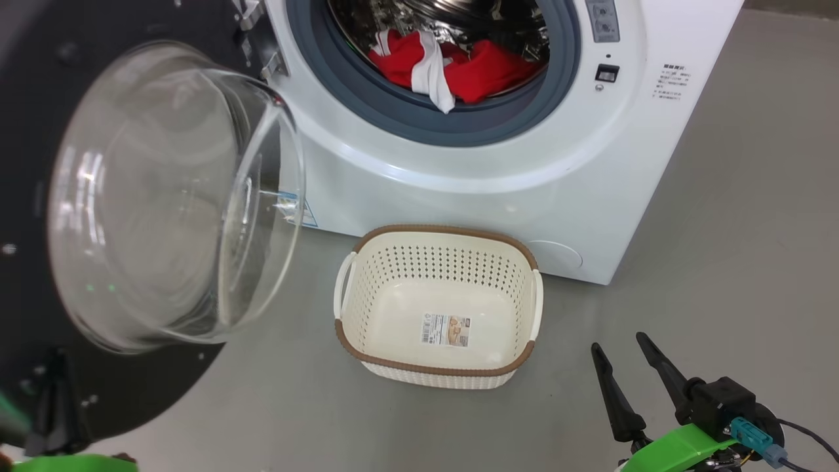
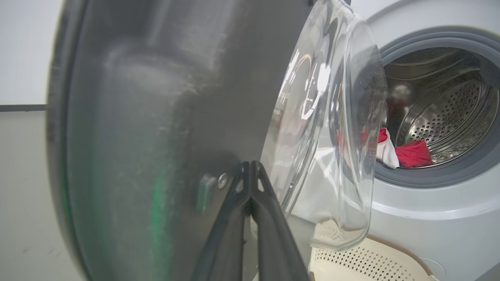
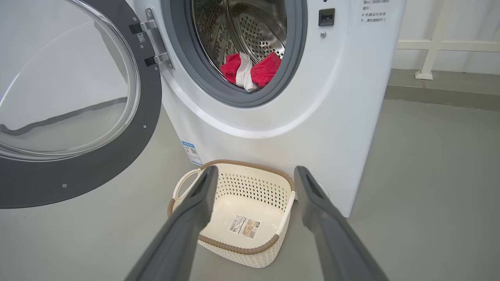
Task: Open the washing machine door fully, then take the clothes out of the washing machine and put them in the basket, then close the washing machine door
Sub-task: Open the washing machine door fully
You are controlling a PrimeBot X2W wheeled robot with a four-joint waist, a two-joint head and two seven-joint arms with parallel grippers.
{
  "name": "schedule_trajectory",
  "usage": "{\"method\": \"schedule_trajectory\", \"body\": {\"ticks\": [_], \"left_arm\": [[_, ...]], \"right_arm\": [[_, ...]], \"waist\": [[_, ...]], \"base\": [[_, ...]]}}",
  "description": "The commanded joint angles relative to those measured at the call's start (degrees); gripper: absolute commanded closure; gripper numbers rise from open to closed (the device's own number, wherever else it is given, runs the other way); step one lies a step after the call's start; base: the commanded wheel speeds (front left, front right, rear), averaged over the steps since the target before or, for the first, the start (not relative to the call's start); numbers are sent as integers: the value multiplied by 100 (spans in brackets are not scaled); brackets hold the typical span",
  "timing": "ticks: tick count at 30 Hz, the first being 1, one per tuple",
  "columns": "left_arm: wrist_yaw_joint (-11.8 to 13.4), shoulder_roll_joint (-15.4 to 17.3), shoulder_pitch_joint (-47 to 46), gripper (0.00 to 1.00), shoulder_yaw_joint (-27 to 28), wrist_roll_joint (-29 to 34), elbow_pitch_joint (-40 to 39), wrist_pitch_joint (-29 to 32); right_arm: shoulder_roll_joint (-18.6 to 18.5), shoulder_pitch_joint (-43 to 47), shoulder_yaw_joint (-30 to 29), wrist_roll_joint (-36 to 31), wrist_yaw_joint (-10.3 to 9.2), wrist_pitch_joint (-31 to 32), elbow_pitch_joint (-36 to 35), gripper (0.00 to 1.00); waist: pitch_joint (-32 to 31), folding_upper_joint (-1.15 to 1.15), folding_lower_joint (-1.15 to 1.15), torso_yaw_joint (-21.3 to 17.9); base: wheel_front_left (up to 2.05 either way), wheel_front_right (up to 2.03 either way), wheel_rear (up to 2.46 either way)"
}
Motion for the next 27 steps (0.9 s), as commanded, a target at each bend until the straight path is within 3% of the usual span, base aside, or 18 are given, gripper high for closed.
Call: {"method": "schedule_trajectory", "body": {"ticks": [1,18,27], "left_arm": [[23,262,-240,100,323,26,-69,-29],[11,1090,-1139,100,1050,39,982,-29],[10,1286,-1357,100,1141,25,1369,-29]], "right_arm": [[3,-216,160,-18,36,-53,-158,0],[-2,-461,82,-213,36,-53,-189,0],[-3,-555,86,-245,36,-54,-183,0]], "waist": [[49,0,0,-28],[467,0,0,-122],[511,0,0,-144]], "base": [[0,0,0],[0,0,0],[0,0,0]]}}
